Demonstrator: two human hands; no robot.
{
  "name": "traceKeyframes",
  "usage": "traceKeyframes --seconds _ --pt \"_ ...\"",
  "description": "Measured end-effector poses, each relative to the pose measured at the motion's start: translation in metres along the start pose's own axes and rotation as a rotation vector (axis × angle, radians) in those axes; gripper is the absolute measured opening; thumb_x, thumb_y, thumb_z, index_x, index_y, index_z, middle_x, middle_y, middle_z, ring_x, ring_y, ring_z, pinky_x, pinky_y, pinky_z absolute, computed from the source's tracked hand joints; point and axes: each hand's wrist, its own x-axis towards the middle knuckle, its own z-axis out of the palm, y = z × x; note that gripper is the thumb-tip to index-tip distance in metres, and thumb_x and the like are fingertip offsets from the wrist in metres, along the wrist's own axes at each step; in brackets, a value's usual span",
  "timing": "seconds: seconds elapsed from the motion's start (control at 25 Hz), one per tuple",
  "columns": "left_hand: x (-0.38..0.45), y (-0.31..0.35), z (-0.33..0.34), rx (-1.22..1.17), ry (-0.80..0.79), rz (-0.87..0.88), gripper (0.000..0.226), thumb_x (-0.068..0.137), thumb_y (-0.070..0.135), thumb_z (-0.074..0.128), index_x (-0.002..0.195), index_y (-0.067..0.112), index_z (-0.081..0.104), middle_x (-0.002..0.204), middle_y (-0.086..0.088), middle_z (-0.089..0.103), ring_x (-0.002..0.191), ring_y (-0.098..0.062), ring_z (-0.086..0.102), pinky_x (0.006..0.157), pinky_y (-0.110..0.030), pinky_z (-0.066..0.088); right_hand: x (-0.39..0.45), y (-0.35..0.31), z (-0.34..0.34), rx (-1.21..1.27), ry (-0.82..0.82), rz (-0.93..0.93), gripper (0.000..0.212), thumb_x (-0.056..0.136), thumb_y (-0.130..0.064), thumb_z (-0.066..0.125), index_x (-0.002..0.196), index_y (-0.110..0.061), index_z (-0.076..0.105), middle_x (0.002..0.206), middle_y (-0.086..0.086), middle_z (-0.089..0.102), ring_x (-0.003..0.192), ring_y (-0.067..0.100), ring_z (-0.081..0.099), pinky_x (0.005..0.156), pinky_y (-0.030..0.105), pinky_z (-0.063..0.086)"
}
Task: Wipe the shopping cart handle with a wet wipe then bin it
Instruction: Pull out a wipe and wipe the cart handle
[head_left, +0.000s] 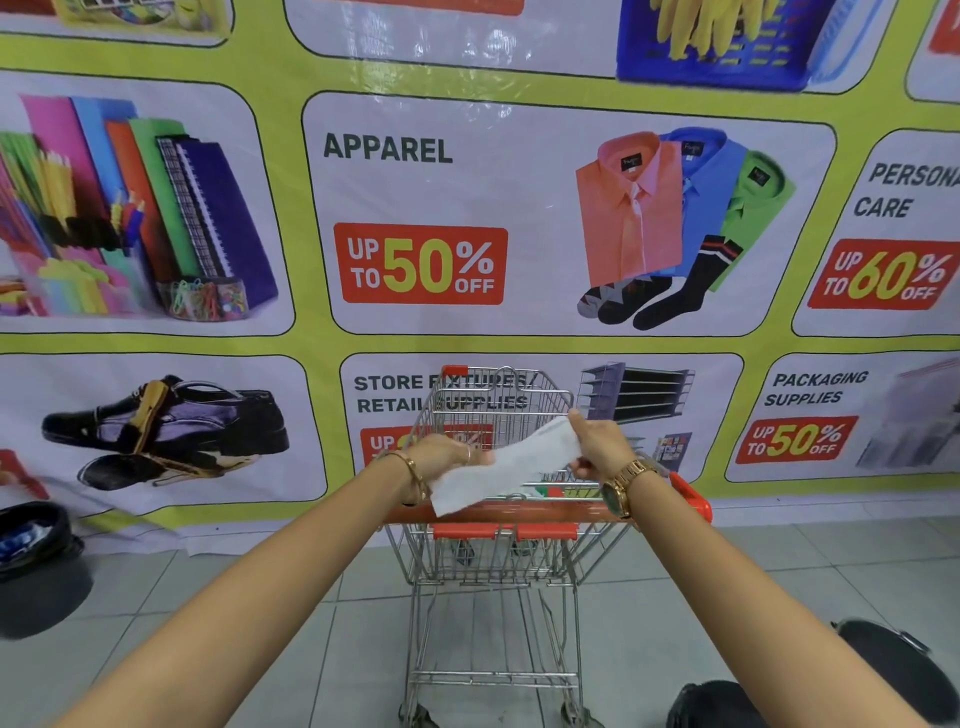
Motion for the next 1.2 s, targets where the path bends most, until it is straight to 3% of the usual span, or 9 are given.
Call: traceKeyframes --seconds 0.08,0.16,0.24,0.32,0.48,0.6,0.8,1.0,1.2 --pt "-0.002 -0.006 0.003 0.226 0.106 0.024 0.041 0.082 0.032 0.066 0.113 0.005 0.065 0.098 -0.001 0.057 0.079 -0.012 0.053 0.058 -0.015 0.04 -0.002 0.01 0.003 -0.204 0.003 -0.021 0.05 0.097 -0.044 0.033 0.061 -0.01 0.044 0.043 0.004 0.048 0.015 0.004 0.038 0.023 0.009 0.029" --pt "0.0 -0.01 0.004 0.232 0.184 0.04 0.027 0.083 0.023 0.067 0.101 0.003 0.068 0.096 0.001 0.057 0.077 -0.009 0.051 0.061 -0.016 0.044 -0.004 0.02 0.007 -0.355 -0.051 -0.114 0.054 0.094 -0.052 0.034 0.057 -0.013 0.044 0.039 -0.002 0.047 0.02 0.003 0.041 0.027 0.012 0.031" --pt "-0.001 -0.015 0.004 0.145 0.3 0.058 0.012 0.079 0.016 0.072 0.08 0.007 0.065 0.092 0.002 0.056 0.088 -0.014 0.05 0.074 -0.023 0.047 -0.007 0.028 0.009 -0.544 -0.074 -0.221 0.046 0.091 -0.05 0.044 0.062 -0.014 0.044 0.054 -0.001 0.047 0.041 0.011 0.048 0.042 0.021 0.036" --pt "-0.002 -0.019 0.004 0.103 0.431 0.073 0.021 0.074 0.012 0.076 0.067 0.011 0.056 0.086 0.001 0.057 0.09 -0.018 0.049 0.075 -0.027 0.041 -0.01 0.034 0.01 -0.803 -0.045 -0.282 0.038 0.092 -0.042 0.047 0.071 -0.01 0.047 0.067 0.002 0.049 0.065 0.02 0.05 0.054 0.028 0.037" --pt "0.004 -0.026 0.011 0.284 0.524 0.12 0.019 0.071 0.011 0.078 0.072 0.011 0.059 0.11 -0.01 0.064 0.097 -0.022 0.053 0.078 -0.027 0.042 -0.015 0.047 0.015 -1.157 0.066 -0.289 0.032 0.092 -0.034 0.044 0.098 -0.006 0.058 0.1 0.012 0.066 0.093 0.029 0.063 0.077 0.033 0.048" --pt "0.015 -0.033 0.014 0.414 0.56 0.154 0.021 0.074 0.006 0.074 0.093 0.003 0.066 0.118 -0.013 0.065 0.113 -0.027 0.056 0.091 -0.031 0.045 -0.016 0.056 0.013 -1.169 0.141 -0.29 0.033 0.092 -0.032 0.043 0.107 -0.006 0.056 0.109 0.012 0.066 0.098 0.029 0.063 0.08 0.034 0.049" --pt "0.023 -0.043 0.014 0.605 0.589 0.132 0.029 0.074 0.001 0.063 0.101 0.014 0.063 0.11 -0.007 0.068 0.1 -0.027 0.063 0.081 -0.037 0.056 -0.011 0.059 0.01 -1.118 0.327 -0.277 0.041 0.086 -0.026 0.057 0.12 -0.007 0.045 0.129 0.013 0.049 0.114 0.031 0.053 0.087 0.039 0.049" --pt "0.02 -0.045 0.002 0.682 0.533 0.185 0.034 0.074 0.009 0.068 0.107 0.018 0.063 0.117 -0.001 0.065 0.106 -0.022 0.061 0.088 -0.036 0.054 -0.007 0.06 0.02 -1.167 0.335 -0.334 0.041 0.078 -0.008 0.058 0.118 -0.013 0.048 0.127 0.01 0.05 0.115 0.03 0.048 0.093 0.043 0.041" --pt "0.012 -0.054 -0.01 0.835 0.571 0.273 0.032 0.079 0.026 0.065 0.11 0.017 0.062 0.118 -0.001 0.063 0.108 -0.023 0.059 0.096 -0.037 0.047 -0.02 0.062 0.029 -1.192 0.377 -0.332 0.042 0.075 -0.008 0.058 0.115 -0.018 0.052 0.127 0.005 0.052 0.118 0.027 0.045 0.098 0.043 0.032"
